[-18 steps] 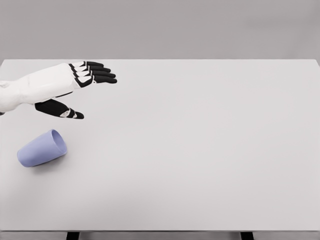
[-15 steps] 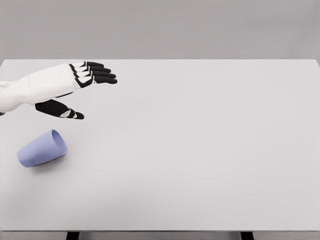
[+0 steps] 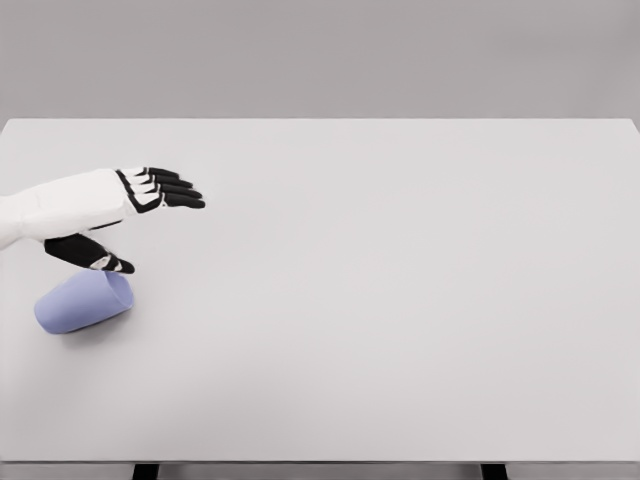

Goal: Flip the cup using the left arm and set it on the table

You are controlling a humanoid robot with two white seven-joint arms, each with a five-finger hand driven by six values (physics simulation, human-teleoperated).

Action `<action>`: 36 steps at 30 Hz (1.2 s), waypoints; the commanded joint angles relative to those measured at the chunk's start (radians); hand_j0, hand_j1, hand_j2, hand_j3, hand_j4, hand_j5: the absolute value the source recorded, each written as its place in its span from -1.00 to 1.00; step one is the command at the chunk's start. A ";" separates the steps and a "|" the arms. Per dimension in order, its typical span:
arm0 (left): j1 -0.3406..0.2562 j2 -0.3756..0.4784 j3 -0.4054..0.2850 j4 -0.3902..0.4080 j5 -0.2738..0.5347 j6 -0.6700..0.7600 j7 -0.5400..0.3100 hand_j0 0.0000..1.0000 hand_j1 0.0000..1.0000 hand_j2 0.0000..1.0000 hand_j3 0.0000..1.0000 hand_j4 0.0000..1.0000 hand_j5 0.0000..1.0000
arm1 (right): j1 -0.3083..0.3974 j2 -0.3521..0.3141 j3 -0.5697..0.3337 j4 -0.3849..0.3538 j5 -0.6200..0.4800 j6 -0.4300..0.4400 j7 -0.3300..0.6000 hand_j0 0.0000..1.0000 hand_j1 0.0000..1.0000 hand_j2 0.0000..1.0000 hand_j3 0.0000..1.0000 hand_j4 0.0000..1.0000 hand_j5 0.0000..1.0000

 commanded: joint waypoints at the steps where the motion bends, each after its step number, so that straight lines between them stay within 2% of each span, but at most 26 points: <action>1: 0.011 0.126 0.009 0.004 0.227 0.004 -0.002 1.00 1.00 1.00 1.00 1.00 1.00 | 0.000 0.000 0.001 0.001 0.000 0.000 0.000 1.00 1.00 1.00 1.00 1.00 1.00; 2: 0.043 0.177 0.011 0.000 0.325 0.004 -0.002 1.00 1.00 1.00 1.00 1.00 1.00 | 0.000 0.000 0.000 0.001 0.000 0.000 0.000 1.00 1.00 1.00 1.00 1.00 1.00; 4: 0.059 0.197 0.012 -0.011 0.353 0.004 -0.002 1.00 1.00 1.00 1.00 1.00 1.00 | 0.000 0.000 0.000 0.000 0.000 0.000 0.000 1.00 1.00 1.00 1.00 1.00 1.00; 5: 0.098 0.223 0.014 -0.016 0.360 0.004 -0.002 1.00 1.00 1.00 1.00 1.00 1.00 | 0.000 0.000 0.001 0.001 0.000 0.000 0.000 1.00 1.00 1.00 1.00 1.00 1.00; 6: 0.126 0.240 0.015 -0.022 0.403 0.004 -0.002 1.00 1.00 1.00 1.00 1.00 1.00 | 0.000 0.000 0.000 0.000 0.000 0.000 0.000 1.00 1.00 1.00 1.00 1.00 1.00; 8: 0.135 0.257 0.017 -0.023 0.531 0.018 -0.002 1.00 1.00 1.00 1.00 1.00 1.00 | 0.000 0.000 0.000 0.000 0.000 0.000 0.000 1.00 1.00 1.00 1.00 1.00 1.00; 9: 0.134 0.251 0.017 -0.023 0.563 0.136 -0.002 1.00 1.00 1.00 1.00 1.00 1.00 | 0.000 0.000 0.001 0.000 0.000 0.000 0.000 1.00 1.00 1.00 1.00 1.00 1.00; 10: 0.137 0.244 0.017 -0.023 0.564 0.175 0.015 1.00 1.00 1.00 1.00 1.00 1.00 | 0.000 0.000 0.001 0.001 0.000 0.000 0.000 1.00 1.00 1.00 1.00 1.00 1.00; 11: 0.195 0.241 0.014 -0.025 0.564 0.195 0.162 1.00 1.00 1.00 1.00 1.00 1.00 | 0.000 0.000 0.001 0.000 0.000 0.000 0.000 1.00 1.00 1.00 1.00 1.00 1.00; 13: 0.258 0.241 0.018 -0.025 0.563 0.195 0.253 1.00 1.00 1.00 1.00 1.00 1.00 | 0.000 0.000 0.000 0.001 0.000 0.000 0.000 1.00 1.00 1.00 1.00 1.00 1.00; 16: 0.350 0.232 0.041 -0.025 0.563 0.171 0.253 1.00 1.00 1.00 1.00 1.00 1.00 | 0.000 0.000 0.000 0.000 0.000 0.000 0.000 1.00 1.00 1.00 1.00 1.00 1.00; 18: 0.447 0.232 0.124 -0.026 0.563 0.161 0.262 1.00 1.00 1.00 1.00 1.00 1.00 | 0.000 0.000 0.000 0.001 0.000 0.000 0.000 1.00 1.00 1.00 1.00 1.00 1.00; 21: 0.473 0.232 0.132 -0.026 0.561 0.181 0.261 1.00 1.00 1.00 1.00 1.00 1.00 | 0.000 0.000 0.000 0.000 0.000 0.000 0.000 1.00 1.00 1.00 1.00 1.00 1.00; 24: 0.471 0.229 0.149 -0.025 0.557 0.308 0.253 1.00 1.00 1.00 1.00 1.00 1.00 | 0.000 0.000 0.000 0.001 0.000 0.000 0.000 1.00 1.00 1.00 1.00 1.00 1.00; 33: 0.468 0.188 0.147 -0.025 0.546 0.447 0.247 1.00 1.00 1.00 1.00 1.00 1.00 | 0.000 0.000 0.000 0.000 0.000 0.000 0.000 1.00 1.00 1.00 1.00 1.00 1.00; 36: 0.460 0.172 0.146 -0.025 0.503 0.489 0.247 1.00 1.00 1.00 1.00 1.00 1.00 | 0.000 0.000 0.000 0.001 0.000 0.000 0.000 1.00 1.00 1.00 1.00 1.00 1.00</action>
